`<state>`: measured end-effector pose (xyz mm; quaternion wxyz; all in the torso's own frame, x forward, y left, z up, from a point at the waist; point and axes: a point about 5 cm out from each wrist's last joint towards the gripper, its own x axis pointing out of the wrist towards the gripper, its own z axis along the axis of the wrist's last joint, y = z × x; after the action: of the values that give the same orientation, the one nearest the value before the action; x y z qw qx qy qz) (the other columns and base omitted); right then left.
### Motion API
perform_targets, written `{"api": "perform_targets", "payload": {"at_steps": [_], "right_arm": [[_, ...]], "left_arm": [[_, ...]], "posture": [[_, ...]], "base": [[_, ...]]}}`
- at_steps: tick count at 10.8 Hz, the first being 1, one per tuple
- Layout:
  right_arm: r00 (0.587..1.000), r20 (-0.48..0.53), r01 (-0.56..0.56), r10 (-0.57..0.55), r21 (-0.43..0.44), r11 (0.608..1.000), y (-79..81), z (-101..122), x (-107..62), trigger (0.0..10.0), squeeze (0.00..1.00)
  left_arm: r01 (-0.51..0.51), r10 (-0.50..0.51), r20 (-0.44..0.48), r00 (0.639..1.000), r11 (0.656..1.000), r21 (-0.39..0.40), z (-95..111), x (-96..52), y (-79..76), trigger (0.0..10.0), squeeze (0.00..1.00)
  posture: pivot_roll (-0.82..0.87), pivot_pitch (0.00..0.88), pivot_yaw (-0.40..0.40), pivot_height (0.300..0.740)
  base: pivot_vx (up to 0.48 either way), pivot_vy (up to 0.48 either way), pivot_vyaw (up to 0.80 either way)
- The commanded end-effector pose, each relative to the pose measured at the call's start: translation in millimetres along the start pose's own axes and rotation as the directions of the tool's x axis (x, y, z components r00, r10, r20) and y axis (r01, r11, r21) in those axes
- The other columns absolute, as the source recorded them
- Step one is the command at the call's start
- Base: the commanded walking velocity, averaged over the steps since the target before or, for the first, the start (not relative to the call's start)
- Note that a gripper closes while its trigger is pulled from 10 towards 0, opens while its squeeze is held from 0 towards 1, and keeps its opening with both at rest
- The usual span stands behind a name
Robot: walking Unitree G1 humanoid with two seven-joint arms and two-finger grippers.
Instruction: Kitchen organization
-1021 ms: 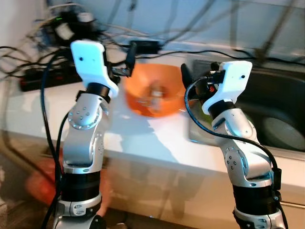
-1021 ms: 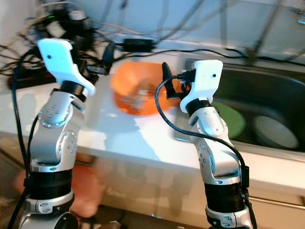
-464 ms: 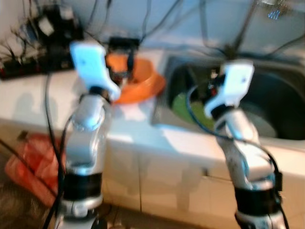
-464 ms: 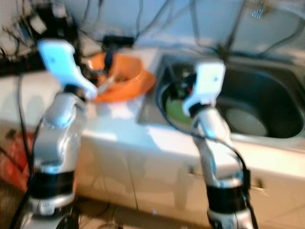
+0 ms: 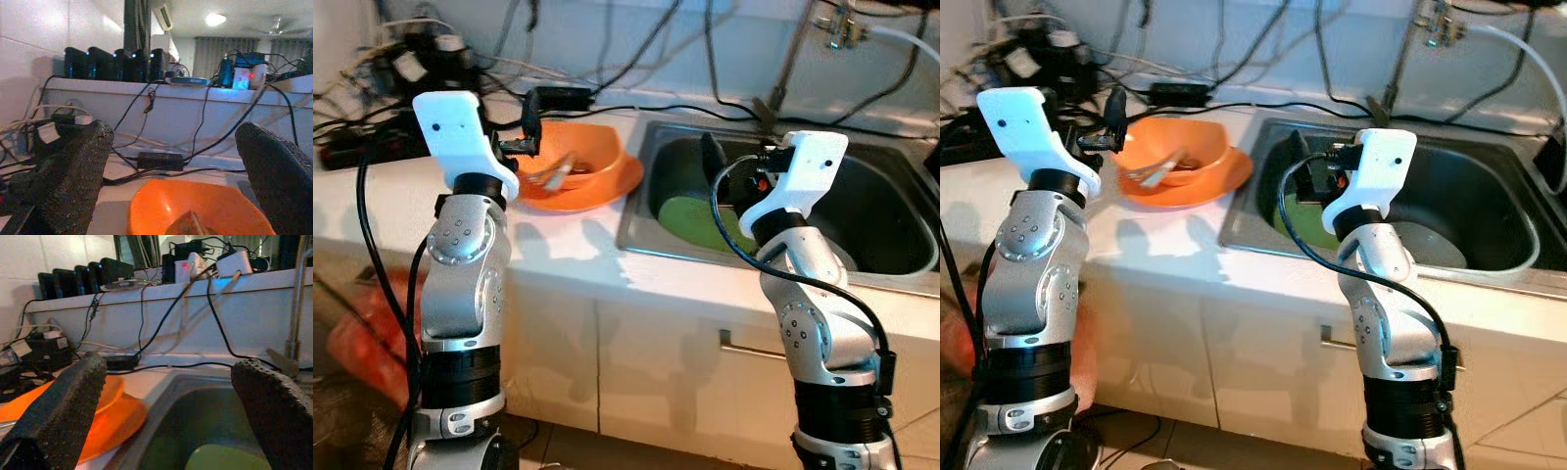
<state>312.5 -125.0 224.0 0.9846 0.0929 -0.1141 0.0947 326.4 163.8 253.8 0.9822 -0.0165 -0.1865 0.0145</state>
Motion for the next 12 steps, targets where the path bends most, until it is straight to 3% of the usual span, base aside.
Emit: {"api": "perform_targets", "payload": {"at_steps": [1,4,7,9,12], "right_arm": [[1.000,0.007,0.005,-0.005,-0.007,1.000,-0.7,3.3,1.0,10.0,0.00],[1.000,0.005,-0.022,0.022,0.002,1.000,4.7,4.7,-0.4,10.0,0.00],[0.999,0.033,-0.017,0.017,-0.010,1.000,3.4,8.8,-0.9,10.0,0.00],[0.998,0.046,-0.040,0.041,-0.034,0.999,6.7,19.0,-3.1,10.0,0.00],[0.998,0.026,-0.050,0.051,-0.048,0.998,5.0,16.6,-8.8,10.0,0.00]], "left_arm": [[-0.008,0.008,-0.004,1.000,1.000,0.002,1.7,2.2,-1.0,10.0,0.00],[-0.009,0.009,-0.031,0.999,1.000,0.004,-0.8,1.6,3.3,10.0,0.00],[0.021,-0.021,-0.020,1.000,1.000,-0.001,2.5,2.1,-0.5,10.0,0.00],[0.041,-0.041,0.008,0.999,0.999,-0.017,15.4,2.6,-3.3,10.0,0.00],[0.042,-0.042,-0.013,0.999,0.999,-0.005,11.2,-1.1,0.9,10.0,0.00]], "posture": [[0.02,0.024,0.010,0.740],[0.03,0.027,0.012,0.740],[0.03,0.031,0.013,0.740],[0.03,0.038,0.012,0.740],[0.03,0.046,0.012,0.740]], "base": [[0.000,0.000,0.00],[0.000,0.000,0.00],[0.289,0.000,0.00],[0.308,0.000,0.00],[0.341,0.000,0.00]]}}
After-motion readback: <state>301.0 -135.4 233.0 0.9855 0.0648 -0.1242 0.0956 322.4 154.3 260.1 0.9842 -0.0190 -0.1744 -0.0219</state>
